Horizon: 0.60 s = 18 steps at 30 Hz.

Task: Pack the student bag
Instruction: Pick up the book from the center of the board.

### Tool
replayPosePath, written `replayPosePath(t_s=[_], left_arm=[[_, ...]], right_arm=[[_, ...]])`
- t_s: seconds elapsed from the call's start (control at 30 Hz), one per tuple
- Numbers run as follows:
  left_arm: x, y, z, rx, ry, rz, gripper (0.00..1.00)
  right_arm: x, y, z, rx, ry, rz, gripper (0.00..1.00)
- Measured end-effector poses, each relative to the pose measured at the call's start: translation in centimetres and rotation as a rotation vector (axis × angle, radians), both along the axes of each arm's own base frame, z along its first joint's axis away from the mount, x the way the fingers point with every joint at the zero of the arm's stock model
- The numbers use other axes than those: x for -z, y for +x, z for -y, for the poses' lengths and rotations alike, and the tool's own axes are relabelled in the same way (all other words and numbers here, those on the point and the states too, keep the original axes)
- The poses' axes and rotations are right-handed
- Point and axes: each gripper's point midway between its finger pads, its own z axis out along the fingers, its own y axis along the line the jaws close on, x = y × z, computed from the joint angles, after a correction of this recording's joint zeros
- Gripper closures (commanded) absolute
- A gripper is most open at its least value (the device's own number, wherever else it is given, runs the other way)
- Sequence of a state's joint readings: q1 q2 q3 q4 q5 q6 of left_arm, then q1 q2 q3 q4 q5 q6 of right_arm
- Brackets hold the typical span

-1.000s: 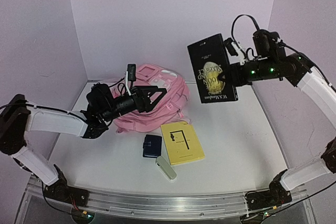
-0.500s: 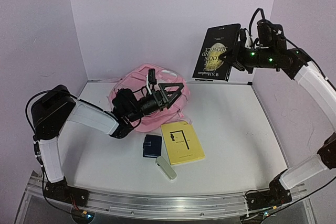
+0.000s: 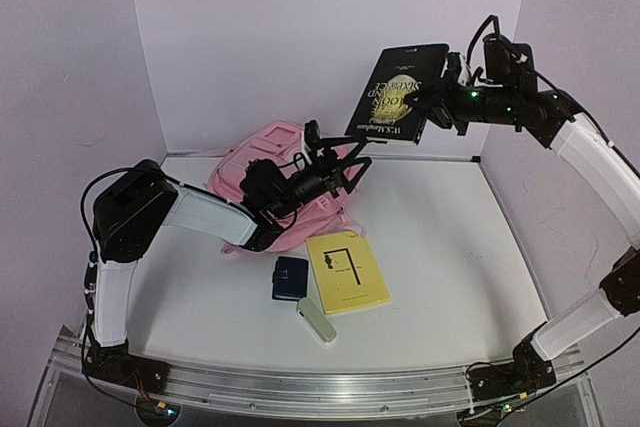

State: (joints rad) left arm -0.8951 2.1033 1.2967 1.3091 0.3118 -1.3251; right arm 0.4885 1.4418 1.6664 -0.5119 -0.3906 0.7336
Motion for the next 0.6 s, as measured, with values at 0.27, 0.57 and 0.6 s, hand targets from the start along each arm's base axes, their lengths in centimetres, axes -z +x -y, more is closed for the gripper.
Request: replayPosePath(t_s=[0.27, 0.57, 0.6], left_arm=[[-1.6, -0.4, 0.5, 0.029, -0.032, 0.021, 0.4], [-2.5, -0.5, 0.5, 0.038, -0.049, 0.035, 0.58], [-2.5, -0.5, 0.5, 0.038, -0.048, 0.034, 0.6]], right_arm=[[-0.7, 0.0, -0.5, -0.023, 0.041, 0.013, 1.0], [1.3, -0.1, -1.0, -0.042, 0.041, -0.032, 1.0], [1.3, -0.1, -1.0, -0.045, 0.043, -0.031, 1.0]])
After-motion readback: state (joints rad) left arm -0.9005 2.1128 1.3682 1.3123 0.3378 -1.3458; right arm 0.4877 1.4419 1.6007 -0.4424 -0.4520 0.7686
